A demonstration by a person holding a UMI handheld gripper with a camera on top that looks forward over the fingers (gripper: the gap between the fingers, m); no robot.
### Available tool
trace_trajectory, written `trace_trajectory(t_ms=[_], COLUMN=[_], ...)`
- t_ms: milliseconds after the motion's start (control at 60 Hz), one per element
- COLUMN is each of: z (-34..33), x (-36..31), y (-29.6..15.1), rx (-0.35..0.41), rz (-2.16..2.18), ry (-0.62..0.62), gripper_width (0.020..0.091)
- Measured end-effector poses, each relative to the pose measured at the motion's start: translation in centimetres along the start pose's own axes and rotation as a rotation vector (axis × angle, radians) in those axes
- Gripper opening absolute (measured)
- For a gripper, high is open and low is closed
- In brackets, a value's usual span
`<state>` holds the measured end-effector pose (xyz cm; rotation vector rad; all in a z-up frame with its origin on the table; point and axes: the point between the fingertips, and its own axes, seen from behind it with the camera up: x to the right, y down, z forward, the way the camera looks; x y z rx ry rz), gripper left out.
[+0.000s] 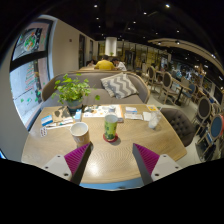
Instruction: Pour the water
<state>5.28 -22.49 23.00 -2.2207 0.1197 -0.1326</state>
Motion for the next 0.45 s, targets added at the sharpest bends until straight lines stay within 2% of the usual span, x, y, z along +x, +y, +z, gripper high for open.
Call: trace_trajectory(t_ms=[150,367,450], z=[-3.8,-5.1,-5.0], x=[-0.1,-0.4,-0.9], y=[0.9,2.0,1.3], rx=[0.004,-0.019,0.013], rz=[-0.017,-0.023,-0.030], ry=[0.022,0.019,0.012], gripper_width=[0.0852,0.0856,0.0856])
